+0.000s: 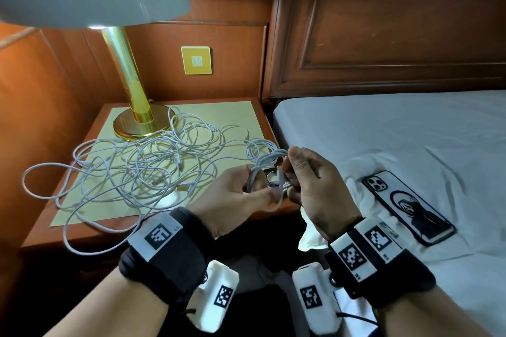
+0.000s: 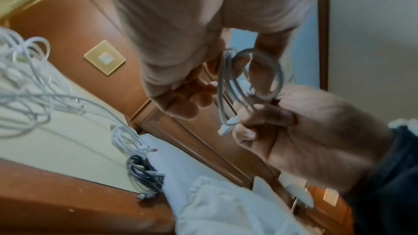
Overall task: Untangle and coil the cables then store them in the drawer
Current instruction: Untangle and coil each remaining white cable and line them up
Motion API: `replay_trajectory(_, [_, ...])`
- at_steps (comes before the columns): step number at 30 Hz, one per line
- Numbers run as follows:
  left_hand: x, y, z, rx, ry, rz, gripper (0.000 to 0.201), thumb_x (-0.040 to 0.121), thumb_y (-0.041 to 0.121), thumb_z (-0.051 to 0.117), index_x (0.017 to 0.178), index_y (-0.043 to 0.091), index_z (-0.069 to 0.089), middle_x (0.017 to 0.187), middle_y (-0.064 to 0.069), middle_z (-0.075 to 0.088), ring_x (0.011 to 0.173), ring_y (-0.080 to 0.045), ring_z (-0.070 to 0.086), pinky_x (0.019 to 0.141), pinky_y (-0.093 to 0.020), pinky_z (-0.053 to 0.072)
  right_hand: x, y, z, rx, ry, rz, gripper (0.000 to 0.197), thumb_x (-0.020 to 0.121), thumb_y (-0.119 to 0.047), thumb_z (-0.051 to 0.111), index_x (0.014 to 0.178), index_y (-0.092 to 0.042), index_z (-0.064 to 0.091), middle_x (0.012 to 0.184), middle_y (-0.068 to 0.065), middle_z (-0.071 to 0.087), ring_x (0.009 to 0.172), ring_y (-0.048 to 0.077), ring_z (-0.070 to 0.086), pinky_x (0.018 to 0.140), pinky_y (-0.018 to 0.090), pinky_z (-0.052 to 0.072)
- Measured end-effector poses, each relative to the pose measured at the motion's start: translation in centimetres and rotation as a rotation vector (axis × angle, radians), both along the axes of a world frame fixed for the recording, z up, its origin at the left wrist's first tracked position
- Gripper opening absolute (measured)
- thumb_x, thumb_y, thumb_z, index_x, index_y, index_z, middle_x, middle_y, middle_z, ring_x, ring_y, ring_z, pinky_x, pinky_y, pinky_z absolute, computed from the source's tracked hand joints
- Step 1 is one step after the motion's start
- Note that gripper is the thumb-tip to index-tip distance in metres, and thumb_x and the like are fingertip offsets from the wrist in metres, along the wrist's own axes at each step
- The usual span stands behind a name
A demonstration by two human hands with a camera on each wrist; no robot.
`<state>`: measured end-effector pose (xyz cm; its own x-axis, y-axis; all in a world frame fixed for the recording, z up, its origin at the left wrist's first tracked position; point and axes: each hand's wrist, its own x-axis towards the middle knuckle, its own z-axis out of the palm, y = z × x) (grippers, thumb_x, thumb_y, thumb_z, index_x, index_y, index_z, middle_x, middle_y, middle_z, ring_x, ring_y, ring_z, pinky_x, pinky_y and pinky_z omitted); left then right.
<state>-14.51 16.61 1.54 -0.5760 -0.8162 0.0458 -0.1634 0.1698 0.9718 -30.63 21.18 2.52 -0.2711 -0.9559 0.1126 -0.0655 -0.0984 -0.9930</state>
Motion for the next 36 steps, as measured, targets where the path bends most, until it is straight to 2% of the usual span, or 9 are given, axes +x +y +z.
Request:
replay_trajectory(5, [0.2,0.1,-0.2,-0.242,-0.201,0.053,0.035,0.087,0.009,0.075,0.1,0.037,0.059,0.084,0.024,0.055,0.065,-0.001,0.052,0.062,-0.015,0.042,-0.9,-0.3,-0.1,-0.016,-0.009,-0.038,0.04,0.097,-0.047,0.046,0.067,-0.024,0.057,0.06,-0.004,0.041,0.054,0.01,0.037,0.049,0.019,0.035])
replay_trajectory(8, [0.5,-0.2,-0.8,-0.404,-0.213,0.211,0.044,0.077,0.025,0.084,0.118,0.034,0.07,0.081,0.013,0.05,0.063,0.0,0.048,0.059,-0.008,0.037,-1.6,-0.5,0.5,-0.009,-0.174,-0.04,0.039,0.105,-0.036,0.039,0.074,-0.015,0.05,0.059,-0.003,0.038,0.053,0.01,0.029,0.049,0.022,0.025])
replay_trajectory(11, [0.7,-0.5,-0.9,-0.552,-0.186,0.32,0.046,0.066,0.045,0.079,0.109,0.027,0.077,0.067,0.015,0.041,0.059,-0.007,0.043,0.056,-0.011,0.037,-2.1,-0.3,1.2,-0.02,-0.282,-0.036,0.037,0.106,-0.035,0.037,0.076,-0.015,0.045,0.061,-0.001,0.031,0.053,0.014,0.021,0.054,0.031,0.015])
replay_trajectory(14, [0.3,0.0,-0.1,-0.423,-0.123,0.368,0.03,0.067,0.042,0.082,0.093,0.028,0.081,0.054,0.008,0.053,0.049,-0.011,0.051,0.054,-0.018,0.046,-2.1,-0.1,1.3,-0.039,-0.292,-0.033,0.037,0.106,-0.037,0.035,0.077,-0.015,0.044,0.061,-0.001,0.03,0.052,0.013,0.02,0.058,0.037,0.013])
replay_trajectory(17, [-0.3,0.1,-0.1,-0.04,0.022,0.335,0.01,0.069,0.029,0.086,0.077,0.028,0.08,0.07,0.0,0.075,0.066,-0.024,0.072,0.062,-0.029,0.057,-1.7,0.0,1.0,-0.06,-0.302,-0.003,0.038,0.105,-0.038,0.035,0.075,-0.015,0.044,0.059,-0.001,0.032,0.05,0.012,0.023,0.059,0.039,0.013])
replay_trajectory(24, [-0.9,0.6,0.5,0.339,0.465,0.198,0.03,0.091,-0.02,0.051,0.099,0.0,0.072,0.098,-0.02,0.075,0.095,-0.027,0.073,0.088,-0.031,0.06,-0.6,0.3,0.6,-0.057,-0.239,0.086,0.04,0.097,-0.045,0.04,0.072,-0.012,0.044,0.058,-0.002,0.034,0.047,0.009,0.029,0.046,0.02,0.027])
replay_trajectory(28, [-0.4,0.7,0.4,0.274,0.442,0.052,0.038,0.076,-0.008,0.061,0.107,0.009,0.076,0.106,-0.025,0.072,0.101,-0.034,0.067,0.097,-0.043,0.051,-0.4,0.2,0.5,-0.028,-0.224,0.064,0.04,0.097,-0.043,0.044,0.069,-0.015,0.047,0.058,-0.003,0.036,0.047,0.006,0.031,0.043,0.017,0.029])
replay_trajectory(30, [-0.3,0.8,0.3,0.207,0.424,0.012,0.038,0.074,-0.003,0.065,0.107,0.012,0.077,0.105,-0.022,0.074,0.098,-0.029,0.069,0.087,-0.033,0.056,-0.4,0.1,0.4,-0.013,-0.21,0.038,0.04,0.102,-0.036,0.042,0.07,-0.012,0.048,0.055,-0.004,0.037,0.045,0.006,0.031,0.041,0.017,0.028])
replay_trajectory(36, [-0.5,0.4,-0.2,-0.093,0.249,0.082,0.029,0.095,-0.008,0.057,0.097,0.016,0.073,0.094,-0.005,0.076,0.087,-0.022,0.068,0.072,-0.028,0.054,-0.4,0.3,0.5,0.022,-0.109,0.058,0.042,0.103,-0.038,0.041,0.076,-0.008,0.052,0.058,0.001,0.048,0.043,0.011,0.031,0.042,0.02,0.026])
